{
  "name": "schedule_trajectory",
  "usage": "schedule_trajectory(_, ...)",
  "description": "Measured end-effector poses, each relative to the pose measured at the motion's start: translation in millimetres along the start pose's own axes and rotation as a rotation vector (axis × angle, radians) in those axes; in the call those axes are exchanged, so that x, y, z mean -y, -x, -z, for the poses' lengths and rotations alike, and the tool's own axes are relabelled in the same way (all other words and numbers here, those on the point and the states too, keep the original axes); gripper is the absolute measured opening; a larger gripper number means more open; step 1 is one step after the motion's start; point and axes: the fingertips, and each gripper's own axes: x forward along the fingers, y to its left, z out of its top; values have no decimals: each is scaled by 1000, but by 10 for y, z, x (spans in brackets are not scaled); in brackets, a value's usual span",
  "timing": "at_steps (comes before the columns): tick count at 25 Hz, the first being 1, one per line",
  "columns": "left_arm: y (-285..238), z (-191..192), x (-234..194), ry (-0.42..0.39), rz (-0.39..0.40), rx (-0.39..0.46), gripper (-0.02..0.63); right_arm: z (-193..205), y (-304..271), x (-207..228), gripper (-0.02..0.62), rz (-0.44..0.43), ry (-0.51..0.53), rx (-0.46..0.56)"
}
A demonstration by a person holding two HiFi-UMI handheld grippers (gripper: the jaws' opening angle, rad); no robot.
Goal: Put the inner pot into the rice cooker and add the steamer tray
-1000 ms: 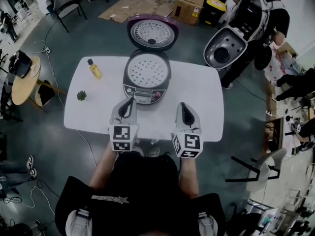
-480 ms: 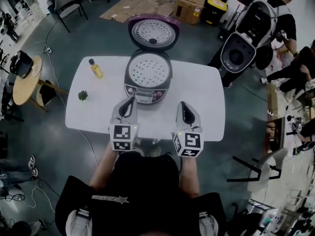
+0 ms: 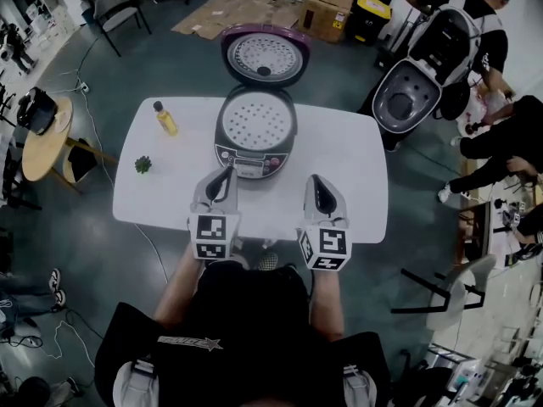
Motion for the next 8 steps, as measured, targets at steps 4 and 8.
schedule_trajectory(4,18,-10,10,-1,2,0,9,-14,13,-12,6,-2,0,1)
schedule_trajectory(8,27,-7,4,-2,2,-1,9,-16,23,-19,6,-1,1,2)
